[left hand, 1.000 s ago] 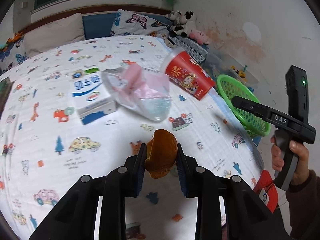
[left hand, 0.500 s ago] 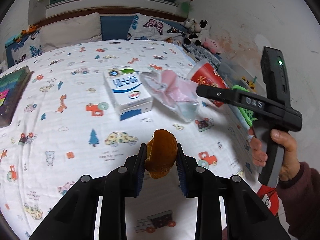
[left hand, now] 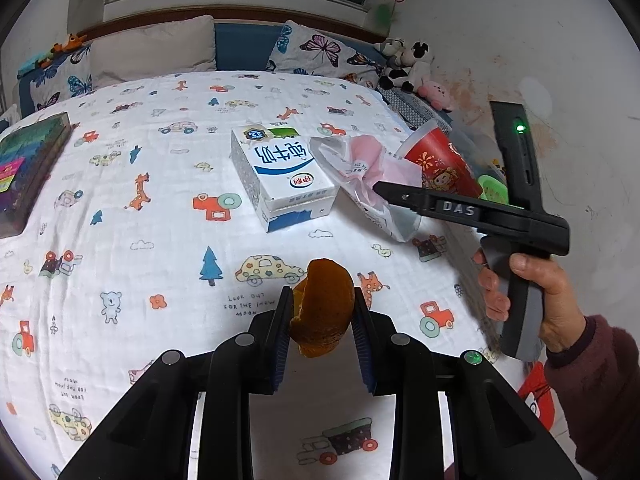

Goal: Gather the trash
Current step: 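Grasp the pink plastic bag with the right tool while the left tool holds the orange peel, then close the right tool on the pink plastic bag and lift it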

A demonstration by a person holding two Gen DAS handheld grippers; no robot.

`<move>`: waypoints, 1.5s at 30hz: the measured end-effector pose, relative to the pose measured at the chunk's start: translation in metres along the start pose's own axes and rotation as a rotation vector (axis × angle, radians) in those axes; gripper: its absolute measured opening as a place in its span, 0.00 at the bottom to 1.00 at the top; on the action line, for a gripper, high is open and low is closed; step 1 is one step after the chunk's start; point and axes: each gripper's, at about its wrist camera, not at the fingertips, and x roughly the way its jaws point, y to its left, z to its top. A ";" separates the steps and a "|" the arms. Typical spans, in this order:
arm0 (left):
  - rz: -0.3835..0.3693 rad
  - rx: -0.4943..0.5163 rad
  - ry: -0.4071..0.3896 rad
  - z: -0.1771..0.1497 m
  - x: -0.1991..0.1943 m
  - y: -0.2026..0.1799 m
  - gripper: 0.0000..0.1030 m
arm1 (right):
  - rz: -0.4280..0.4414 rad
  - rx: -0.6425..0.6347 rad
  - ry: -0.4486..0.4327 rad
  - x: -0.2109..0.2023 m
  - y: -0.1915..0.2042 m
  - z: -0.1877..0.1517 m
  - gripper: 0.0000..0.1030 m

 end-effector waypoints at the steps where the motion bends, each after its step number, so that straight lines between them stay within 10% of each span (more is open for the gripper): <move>1: 0.002 -0.002 0.000 0.000 0.000 0.001 0.27 | 0.002 0.000 0.005 0.002 0.000 0.000 0.64; 19: 0.007 0.003 0.003 0.002 0.002 0.000 0.27 | 0.021 -0.043 -0.006 -0.017 0.008 -0.021 0.15; 41: -0.068 0.120 -0.020 0.017 0.004 -0.065 0.27 | -0.086 0.022 -0.094 -0.122 -0.038 -0.081 0.09; 45: -0.063 0.130 -0.022 0.015 0.002 -0.071 0.27 | -0.060 0.062 -0.111 -0.127 -0.045 -0.084 0.25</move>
